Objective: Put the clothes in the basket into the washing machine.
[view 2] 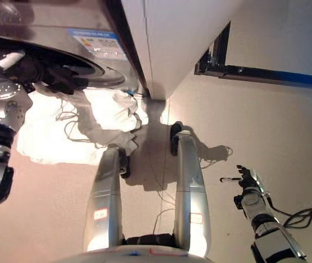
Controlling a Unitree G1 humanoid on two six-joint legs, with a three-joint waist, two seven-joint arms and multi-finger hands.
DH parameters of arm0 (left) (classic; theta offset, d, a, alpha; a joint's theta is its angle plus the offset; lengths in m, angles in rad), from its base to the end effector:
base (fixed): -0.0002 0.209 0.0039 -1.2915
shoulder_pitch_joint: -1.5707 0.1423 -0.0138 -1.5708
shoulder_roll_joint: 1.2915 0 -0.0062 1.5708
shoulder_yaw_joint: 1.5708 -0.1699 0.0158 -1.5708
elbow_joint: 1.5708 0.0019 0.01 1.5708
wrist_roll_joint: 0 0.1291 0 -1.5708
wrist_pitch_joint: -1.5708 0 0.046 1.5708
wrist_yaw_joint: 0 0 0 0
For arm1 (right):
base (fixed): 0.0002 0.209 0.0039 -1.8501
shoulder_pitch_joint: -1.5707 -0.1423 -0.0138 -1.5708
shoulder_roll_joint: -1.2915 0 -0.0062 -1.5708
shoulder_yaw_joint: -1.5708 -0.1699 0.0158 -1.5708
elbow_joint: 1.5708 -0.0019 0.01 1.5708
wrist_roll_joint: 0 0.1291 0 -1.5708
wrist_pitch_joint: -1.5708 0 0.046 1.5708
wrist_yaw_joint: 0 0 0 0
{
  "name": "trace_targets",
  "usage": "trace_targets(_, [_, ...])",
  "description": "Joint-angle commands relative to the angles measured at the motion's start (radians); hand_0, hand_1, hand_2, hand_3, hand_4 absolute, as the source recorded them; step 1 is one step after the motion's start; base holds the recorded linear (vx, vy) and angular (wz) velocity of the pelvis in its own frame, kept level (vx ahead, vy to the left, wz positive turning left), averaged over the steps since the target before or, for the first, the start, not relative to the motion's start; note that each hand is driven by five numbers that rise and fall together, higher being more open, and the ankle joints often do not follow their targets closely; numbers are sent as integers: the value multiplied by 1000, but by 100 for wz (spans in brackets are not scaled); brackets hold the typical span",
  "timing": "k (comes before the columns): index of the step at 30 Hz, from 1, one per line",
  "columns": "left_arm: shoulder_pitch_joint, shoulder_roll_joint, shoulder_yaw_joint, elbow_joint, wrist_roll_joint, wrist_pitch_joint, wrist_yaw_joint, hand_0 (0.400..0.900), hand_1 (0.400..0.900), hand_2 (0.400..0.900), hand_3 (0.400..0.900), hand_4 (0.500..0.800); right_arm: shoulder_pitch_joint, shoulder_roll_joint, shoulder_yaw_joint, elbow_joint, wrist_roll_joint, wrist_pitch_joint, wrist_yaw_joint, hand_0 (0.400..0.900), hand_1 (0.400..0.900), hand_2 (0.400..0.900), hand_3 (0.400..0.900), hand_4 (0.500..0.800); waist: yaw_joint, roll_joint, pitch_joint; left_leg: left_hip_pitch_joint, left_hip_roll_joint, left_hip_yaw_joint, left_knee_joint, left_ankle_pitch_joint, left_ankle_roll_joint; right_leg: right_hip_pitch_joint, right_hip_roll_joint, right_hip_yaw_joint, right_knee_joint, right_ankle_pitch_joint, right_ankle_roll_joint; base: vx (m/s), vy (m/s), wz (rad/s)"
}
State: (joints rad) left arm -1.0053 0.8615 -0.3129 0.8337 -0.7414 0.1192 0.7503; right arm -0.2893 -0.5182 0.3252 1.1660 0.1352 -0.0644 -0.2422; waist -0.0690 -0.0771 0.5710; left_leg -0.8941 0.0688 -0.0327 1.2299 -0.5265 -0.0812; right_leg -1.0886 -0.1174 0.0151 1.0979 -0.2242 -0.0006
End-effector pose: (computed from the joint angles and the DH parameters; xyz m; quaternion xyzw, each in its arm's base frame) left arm 0.3112 0.2889 0.2324 0.0416 -0.0580 0.4599 0.8851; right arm 0.1732 -0.2815 -0.0288 -0.3059 0.3704 -0.1454 0.8649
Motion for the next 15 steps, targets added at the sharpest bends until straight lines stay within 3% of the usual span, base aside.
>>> trace_targets(1, [-130,141,-73,-101,116,-32,-1,400,400,400,400,500,109,-112,-71,129,-21,21,0,900,900,900,900,800,-50,95,-119,-23,23,21,-135,168,90,164,-19,25,-57,-104,-3,65,52,-4])
trace_targets(4, [-186,156,-123,-112,98,-7,-9,400,400,400,400,500,102,-125,-81,153,-23,14,13,900,900,900,900,800,-57,103,-121,-21,24,30,-131,160,91,166,-23,29,-59,-102,0,60,58,-7])
trace_targets(8, [-255,165,-189,-111,51,-35,-20,400,400,400,400,500,87,-150,-93,177,-28,1,36,900,900,900,900,800,-72,114,-117,-23,20,39,-119,149,91,159,-24,37,-62,-98,1,47,79,-10])
trace_targets(11, [-283,162,-205,-118,12,-51,-15,400,400,400,400,500,84,-153,-96,187,-22,2,40,900,900,900,900,800,-77,112,-111,-41,21,39,-97,141,95,141,-23,38,-49,-98,-2,25,39,-12])
trace_targets(14, [-299,156,-213,-109,-30,-62,-45,400,400,400,400,500,94,-149,-105,198,-21,-1,39,900,900,900,900,800,-80,101,-104,-78,22,33,-56,126,104,113,-20,35,-22,-100,-5,0,-9,-7])
trace_targets(15, [-305,154,-217,-108,-42,-57,-63,900,900,900,900,800,98,-148,-109,200,-19,-3,38,900,900,900,900,800,-80,97,-101,-92,20,29,-40,118,109,101,-19,34,-11,-101,-6,-6,-30,-4])
